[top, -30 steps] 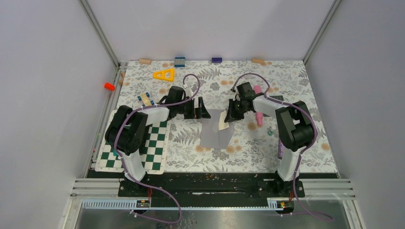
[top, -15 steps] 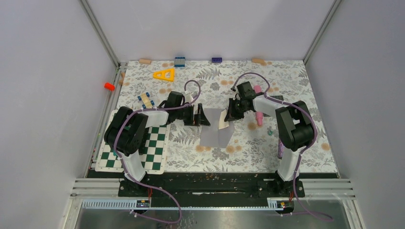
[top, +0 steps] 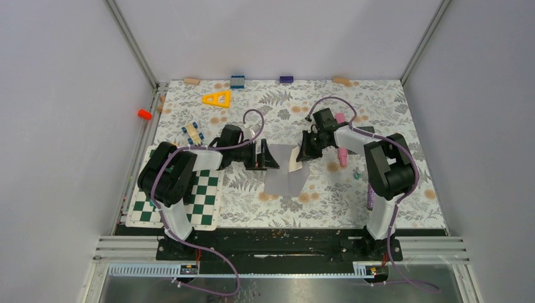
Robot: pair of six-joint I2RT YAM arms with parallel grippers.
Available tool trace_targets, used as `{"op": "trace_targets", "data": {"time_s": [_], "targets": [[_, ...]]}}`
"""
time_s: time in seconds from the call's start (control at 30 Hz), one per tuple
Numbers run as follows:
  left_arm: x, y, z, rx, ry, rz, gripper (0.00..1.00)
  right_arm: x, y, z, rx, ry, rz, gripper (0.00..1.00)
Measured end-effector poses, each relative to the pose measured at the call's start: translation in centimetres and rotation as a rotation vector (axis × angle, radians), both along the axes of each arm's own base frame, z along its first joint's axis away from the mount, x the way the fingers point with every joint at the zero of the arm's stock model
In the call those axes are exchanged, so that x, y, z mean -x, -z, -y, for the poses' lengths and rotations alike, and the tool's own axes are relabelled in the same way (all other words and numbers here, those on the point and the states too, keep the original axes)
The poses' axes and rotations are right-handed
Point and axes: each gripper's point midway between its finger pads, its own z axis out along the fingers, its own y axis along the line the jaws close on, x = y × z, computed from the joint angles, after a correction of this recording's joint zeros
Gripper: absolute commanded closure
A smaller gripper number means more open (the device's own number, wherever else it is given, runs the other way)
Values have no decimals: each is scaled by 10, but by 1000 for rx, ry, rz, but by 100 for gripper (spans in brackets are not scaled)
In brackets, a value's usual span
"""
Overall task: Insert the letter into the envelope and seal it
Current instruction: Place the letter in the envelope.
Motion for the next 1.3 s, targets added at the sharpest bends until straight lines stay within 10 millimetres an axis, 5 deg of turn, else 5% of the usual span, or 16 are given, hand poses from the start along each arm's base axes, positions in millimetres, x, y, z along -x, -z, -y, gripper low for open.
{"op": "trace_targets", "data": {"time_s": [0.3, 0.6, 1.3], "targets": [[-1, 0, -3, 23, -11, 5, 1, 7, -6, -9, -101, -31, -26, 100], [-5, -2, -28, 76, -47, 4, 1, 10, -11, -13, -279, 5, -69, 100], [-6, -2, -26, 99, -32, 33, 1, -2, -42, -23, -554, 50, -59, 100]]}}
